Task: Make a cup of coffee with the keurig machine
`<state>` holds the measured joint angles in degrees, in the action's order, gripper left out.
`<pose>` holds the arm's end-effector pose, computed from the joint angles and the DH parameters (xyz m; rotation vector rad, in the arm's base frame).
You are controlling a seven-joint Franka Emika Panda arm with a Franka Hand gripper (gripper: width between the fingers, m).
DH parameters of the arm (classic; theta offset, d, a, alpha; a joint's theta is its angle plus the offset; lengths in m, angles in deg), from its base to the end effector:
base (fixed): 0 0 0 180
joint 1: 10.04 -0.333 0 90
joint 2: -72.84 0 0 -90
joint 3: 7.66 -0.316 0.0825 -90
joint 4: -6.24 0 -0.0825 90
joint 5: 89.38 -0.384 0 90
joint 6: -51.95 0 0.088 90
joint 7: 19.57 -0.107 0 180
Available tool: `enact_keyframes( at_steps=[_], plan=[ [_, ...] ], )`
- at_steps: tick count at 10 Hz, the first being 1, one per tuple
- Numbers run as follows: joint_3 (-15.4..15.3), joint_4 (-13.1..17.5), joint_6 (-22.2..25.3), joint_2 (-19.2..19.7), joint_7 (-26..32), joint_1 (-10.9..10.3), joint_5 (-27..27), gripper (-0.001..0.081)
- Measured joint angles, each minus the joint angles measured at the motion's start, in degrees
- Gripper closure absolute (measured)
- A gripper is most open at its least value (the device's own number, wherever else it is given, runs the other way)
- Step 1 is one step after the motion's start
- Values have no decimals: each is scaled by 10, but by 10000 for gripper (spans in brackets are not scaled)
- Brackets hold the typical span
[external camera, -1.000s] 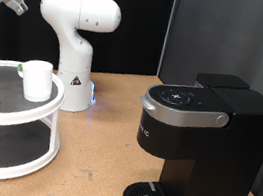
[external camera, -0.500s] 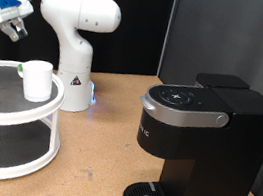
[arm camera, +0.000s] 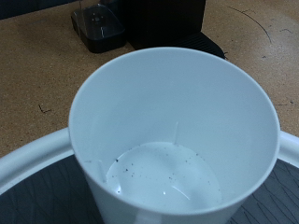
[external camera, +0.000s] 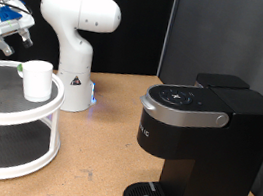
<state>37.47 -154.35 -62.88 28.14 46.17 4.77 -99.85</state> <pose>0.1965 -0.2446 0.3633 -2.5201 -0.2858 -0.6146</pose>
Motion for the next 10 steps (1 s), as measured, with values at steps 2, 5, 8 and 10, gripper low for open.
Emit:
enact_keyframes(
  at_steps=[2,5,8,10],
  plan=[
    [4,-8,-21,7,11,-1,0,26],
    [13,-19,-50,22,31,-3,0,6],
    [20,-25,-68,35,41,-13,-8,3],
    [24,-28,-78,41,41,-28,-18,3]
  ],
)
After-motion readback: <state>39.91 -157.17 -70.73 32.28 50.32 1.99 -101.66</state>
